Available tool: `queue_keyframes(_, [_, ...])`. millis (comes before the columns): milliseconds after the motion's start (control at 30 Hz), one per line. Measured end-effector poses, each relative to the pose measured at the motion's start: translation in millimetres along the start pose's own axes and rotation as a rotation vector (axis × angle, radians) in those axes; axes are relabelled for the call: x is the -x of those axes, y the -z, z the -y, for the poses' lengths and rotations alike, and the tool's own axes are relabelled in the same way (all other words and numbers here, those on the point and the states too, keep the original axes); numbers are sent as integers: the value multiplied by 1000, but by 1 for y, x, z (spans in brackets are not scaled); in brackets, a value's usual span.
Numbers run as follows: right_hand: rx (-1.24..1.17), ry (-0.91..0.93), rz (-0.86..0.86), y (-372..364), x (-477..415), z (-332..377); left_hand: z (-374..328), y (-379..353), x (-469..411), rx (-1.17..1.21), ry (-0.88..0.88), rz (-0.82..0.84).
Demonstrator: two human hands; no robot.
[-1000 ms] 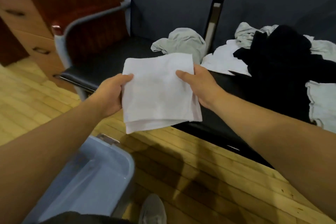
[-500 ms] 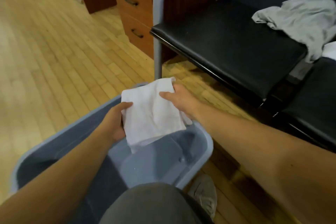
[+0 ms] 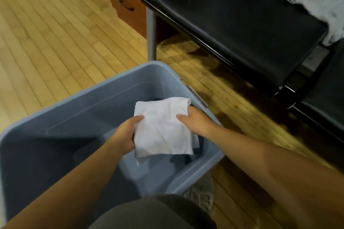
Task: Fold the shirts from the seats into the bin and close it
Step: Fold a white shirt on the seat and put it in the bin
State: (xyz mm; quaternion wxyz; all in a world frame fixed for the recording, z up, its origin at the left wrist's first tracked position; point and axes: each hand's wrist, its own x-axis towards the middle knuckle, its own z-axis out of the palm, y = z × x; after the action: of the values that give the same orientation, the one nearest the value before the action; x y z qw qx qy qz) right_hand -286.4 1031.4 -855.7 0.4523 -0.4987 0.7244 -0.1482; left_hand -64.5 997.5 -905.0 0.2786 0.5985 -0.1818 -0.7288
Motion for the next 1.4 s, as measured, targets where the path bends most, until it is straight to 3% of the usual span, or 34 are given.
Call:
queue_keyframes(267, [-17,-238,-75,24,5,-50,26,-32,-12,-74,39,38])
queue_keyframes(633, [111,-375,-196,3,-73,-42,26,-39,-54,-74,-38,10])
queue_keyframes(767, [171,-398,-145,-4,-73,-39,41,-36,-64,-301,64,-28])
queue_keyframes(867, [183,-376,-66,-7,-68,-38,39,-27,-63,-523,83,-163])
queue_keyframes(1000, [89,-277,-105,15,-52,-18,1,-26,-48,-656,-6,-184])
queue_keyframes(1233, [-198,-25,-165,98,-11,66,-113,-100,44,-723,-294,12])
queue_keyframes(1400, [-257,150,-338,198,54,102,-170,-191,123,-800,-487,93])
